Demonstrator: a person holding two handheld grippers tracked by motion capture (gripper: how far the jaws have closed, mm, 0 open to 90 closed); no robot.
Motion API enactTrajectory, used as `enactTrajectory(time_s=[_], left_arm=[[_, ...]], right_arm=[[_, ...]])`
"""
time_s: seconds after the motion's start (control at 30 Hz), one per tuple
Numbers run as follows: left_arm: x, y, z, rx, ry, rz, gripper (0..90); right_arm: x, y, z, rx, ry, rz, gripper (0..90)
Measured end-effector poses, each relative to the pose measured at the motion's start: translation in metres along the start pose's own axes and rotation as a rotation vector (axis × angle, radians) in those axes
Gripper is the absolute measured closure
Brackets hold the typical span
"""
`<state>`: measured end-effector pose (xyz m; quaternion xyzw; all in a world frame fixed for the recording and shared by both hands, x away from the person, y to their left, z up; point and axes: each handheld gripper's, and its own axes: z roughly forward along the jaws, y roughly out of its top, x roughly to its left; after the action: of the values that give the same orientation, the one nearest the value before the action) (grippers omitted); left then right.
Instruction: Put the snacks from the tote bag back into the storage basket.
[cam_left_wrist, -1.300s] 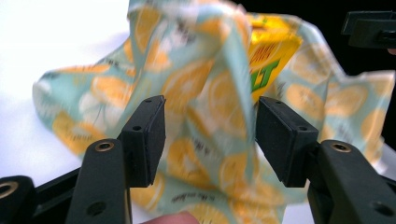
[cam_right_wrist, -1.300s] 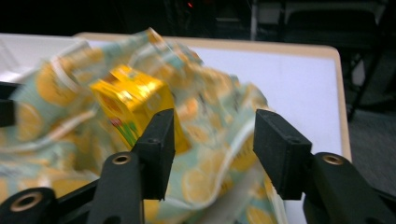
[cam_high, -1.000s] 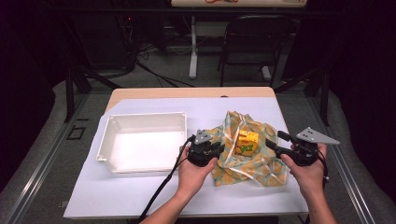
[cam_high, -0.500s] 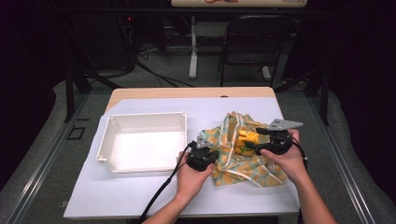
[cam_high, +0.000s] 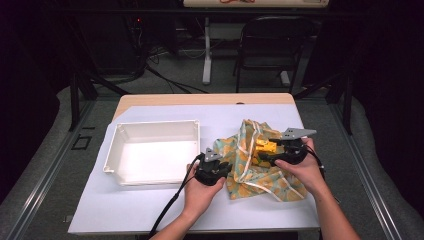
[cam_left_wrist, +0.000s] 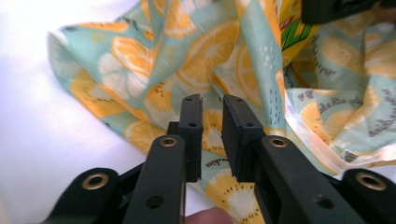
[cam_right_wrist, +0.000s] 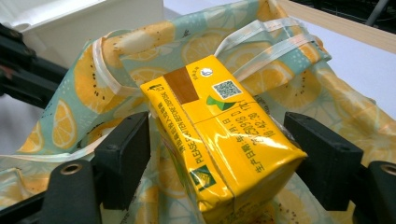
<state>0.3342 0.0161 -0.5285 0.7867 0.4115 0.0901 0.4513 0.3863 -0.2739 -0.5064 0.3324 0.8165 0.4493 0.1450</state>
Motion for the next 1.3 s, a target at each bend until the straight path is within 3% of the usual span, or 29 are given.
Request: enactTrajectory(time_s=[0.33, 0.5, 0.67, 0.83, 1.3], left_arm=[[0.011, 0.005, -0.026, -0.05, -0.028, -0.004, 58.3], [0.014, 0.005, -0.033, -0.085, -0.029, 0.022, 49.8], [0.019, 0.005, -0.038, -0.107, -0.025, 0.009, 42.0], [0.021, 0.004, -0.042, -0.114, -0.05, 0.024, 39.8], [0.021, 0.004, -0.043, -0.118, -0.06, 0.027, 40.6]], right_arm=[[0.0, -0.001, 0.004, 0.001, 0.022, -0.015, 27.7], [-0.003, -0.002, 0.003, -0.005, 0.029, -0.017, 28.9], [-0.003, -0.004, 0.004, -0.022, 0.036, -0.038, 29.6], [-0.004, -0.006, 0.008, -0.003, 0.038, -0.045, 30.1], [-0.006, -0.009, 0.008, -0.014, 0.054, -0.058, 32.9]])
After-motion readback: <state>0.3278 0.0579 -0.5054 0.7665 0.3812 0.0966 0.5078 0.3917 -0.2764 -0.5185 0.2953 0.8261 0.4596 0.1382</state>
